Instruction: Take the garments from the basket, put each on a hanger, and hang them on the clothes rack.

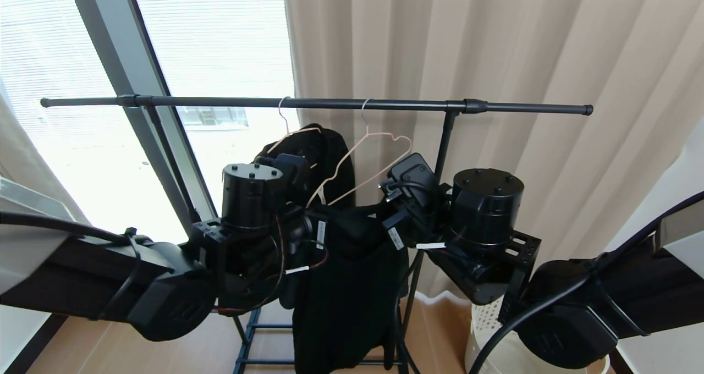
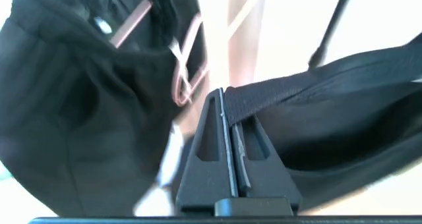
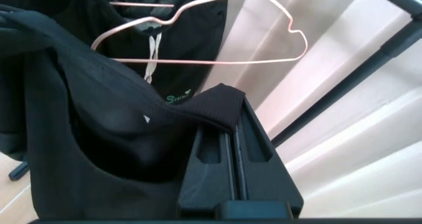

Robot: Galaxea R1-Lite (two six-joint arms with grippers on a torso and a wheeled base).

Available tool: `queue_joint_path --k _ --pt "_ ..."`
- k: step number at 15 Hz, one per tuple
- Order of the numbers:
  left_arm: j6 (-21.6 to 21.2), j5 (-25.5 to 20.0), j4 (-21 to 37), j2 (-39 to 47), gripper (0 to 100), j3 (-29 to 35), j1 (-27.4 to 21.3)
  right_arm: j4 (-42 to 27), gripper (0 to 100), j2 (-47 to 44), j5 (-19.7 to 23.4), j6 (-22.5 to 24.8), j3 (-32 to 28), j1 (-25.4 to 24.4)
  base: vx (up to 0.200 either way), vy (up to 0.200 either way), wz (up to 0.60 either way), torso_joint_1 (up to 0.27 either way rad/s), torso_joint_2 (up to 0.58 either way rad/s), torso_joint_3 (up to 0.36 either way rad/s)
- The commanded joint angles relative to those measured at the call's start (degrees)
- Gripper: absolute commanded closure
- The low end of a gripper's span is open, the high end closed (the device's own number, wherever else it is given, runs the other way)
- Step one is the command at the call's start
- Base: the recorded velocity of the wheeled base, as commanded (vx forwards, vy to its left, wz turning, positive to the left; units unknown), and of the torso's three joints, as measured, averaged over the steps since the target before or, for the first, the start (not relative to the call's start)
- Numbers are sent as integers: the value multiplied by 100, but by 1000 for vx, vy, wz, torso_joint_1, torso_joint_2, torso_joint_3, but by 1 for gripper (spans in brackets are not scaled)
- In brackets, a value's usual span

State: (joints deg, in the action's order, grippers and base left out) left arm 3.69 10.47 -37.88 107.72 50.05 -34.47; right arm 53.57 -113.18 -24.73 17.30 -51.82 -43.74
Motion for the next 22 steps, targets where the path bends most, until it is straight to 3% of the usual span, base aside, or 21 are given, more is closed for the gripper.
queue_joint_path --k 1,8,17,19,20,22 --pt "140 -476 632 -506 100 312 204 -4 100 -82 4 2 14 -3 0 0 0 0 0 0" --pt "167 -1575 1125 -699 100 206 459 66 100 252 619 -16 410 129 0 0 0 0 0 0" --pt "272 -1592 1098 -814 100 215 459 31 100 208 645 98 533 217 0 0 0 0 0 0" --pt "457 -1583 1089 -822 100 259 415 14 100 191 637 107 577 217 0 0 0 0 0 0" --pt "659 -1583 1089 -875 100 321 398 14 0 147 645 133 603 208 0 0 0 0 0 0" --pt "861 -1575 1098 -972 100 382 283 31 0 -64 645 160 577 199 0 0 0 0 0 0"
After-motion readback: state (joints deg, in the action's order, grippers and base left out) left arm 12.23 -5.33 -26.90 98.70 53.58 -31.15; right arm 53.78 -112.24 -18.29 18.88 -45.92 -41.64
